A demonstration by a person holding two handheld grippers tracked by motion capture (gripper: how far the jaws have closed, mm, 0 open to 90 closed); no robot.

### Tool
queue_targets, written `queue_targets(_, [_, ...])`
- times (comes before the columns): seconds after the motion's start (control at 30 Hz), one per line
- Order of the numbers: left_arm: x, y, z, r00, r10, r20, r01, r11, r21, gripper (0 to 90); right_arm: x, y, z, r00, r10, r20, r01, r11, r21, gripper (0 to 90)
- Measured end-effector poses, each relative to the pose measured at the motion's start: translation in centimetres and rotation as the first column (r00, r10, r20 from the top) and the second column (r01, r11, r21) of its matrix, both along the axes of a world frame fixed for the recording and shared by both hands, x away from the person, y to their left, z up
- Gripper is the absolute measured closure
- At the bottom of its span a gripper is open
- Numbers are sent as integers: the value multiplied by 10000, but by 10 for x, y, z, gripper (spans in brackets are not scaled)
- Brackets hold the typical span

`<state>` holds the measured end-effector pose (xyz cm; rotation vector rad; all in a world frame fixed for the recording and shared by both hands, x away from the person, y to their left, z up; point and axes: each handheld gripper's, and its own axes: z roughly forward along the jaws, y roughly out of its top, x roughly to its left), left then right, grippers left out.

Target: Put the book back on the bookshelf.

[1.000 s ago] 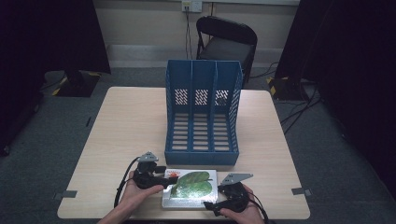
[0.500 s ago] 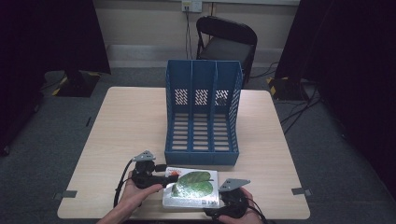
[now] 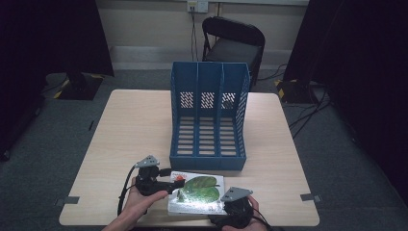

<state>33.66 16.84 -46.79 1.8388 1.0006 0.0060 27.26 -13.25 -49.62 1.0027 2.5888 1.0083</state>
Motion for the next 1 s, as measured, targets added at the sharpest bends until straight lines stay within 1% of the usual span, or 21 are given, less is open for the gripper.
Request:
queue_targets(0.03, [0,0,0,10000,19,-21,-19,10000,-38,191,0,1,0,10000,-24,50,24,9999,-102,77])
queue_targets(0.07, [0,0,0,10000,19,-21,-19,10000,-38,191,0,1,0,10000,-24,50,24,9999,-102,77])
queue_targets(0.1, [0,0,0,10000,18,-9,-18,10000,-87,191,0,2,0,9998,-140,106,141,9998,-134,79])
queue_targets(0.13, [0,0,0,10000,18,-9,-18,10000,-87,191,0,3,-1,9998,-171,117,172,9998,-113,78])
queue_targets(0.2, [0,2,0,10000,7,-98,-10,9997,-259,190,-1,3,-1,9996,-245,126,245,9997,-67,80])
queue_targets(0.4, [-3,1,1,9999,-22,-154,17,9995,-318,183,-1,1,-1,9994,-331,60,330,9994,120,92])
queue_targets(0.5, [-4,3,1,9996,-91,-250,82,9992,-396,188,-1,0,0,9994,-345,-31,345,9991,232,94])
queue_targets(0.6, [-3,4,0,9995,-111,-306,100,9992,-380,211,-1,-1,0,9994,-338,-57,340,9989,316,101])
queue_targets(0.63, [-3,6,0,9990,-98,-432,76,9987,-494,218,-1,-1,0,9995,-323,-52,324,9991,289,107])
queue_targets(0.7, [-4,8,0,9989,-151,-440,127,9984,-548,223,-1,-2,1,9992,-366,-132,370,9988,316,118])
queue_targets(0.77, [-3,9,0,9987,-187,-478,158,9980,-617,230,-1,-4,1,9990,-410,-199,419,9979,486,132])
queue_targets(0.83, [-3,11,1,9984,-240,-512,198,9964,-824,239,-1,-5,1,9987,-443,-260,457,9974,566,139])
queue_targets(0.87, [-3,11,1,9984,-240,-512,198,9964,-824,267,-1,-5,1,9987,-443,-260,457,9974,566,139])
queue_targets(0.9, [-3,9,-1,9951,-696,-704,615,9920,-1106,315,0,-7,1,9983,-474,-349,497,9963,703,156])
queue_targets(0.93, [-3,9,-1,9951,-696,-704,615,9920,-1106,312,0,-8,1,9976,-535,-442,571,9948,849,167])
queue_targets(1.0, [-5,4,-2,9935,-881,-726,814,9926,-901,310,1,-9,2,9975,-540,-454,580,9942,908,179])
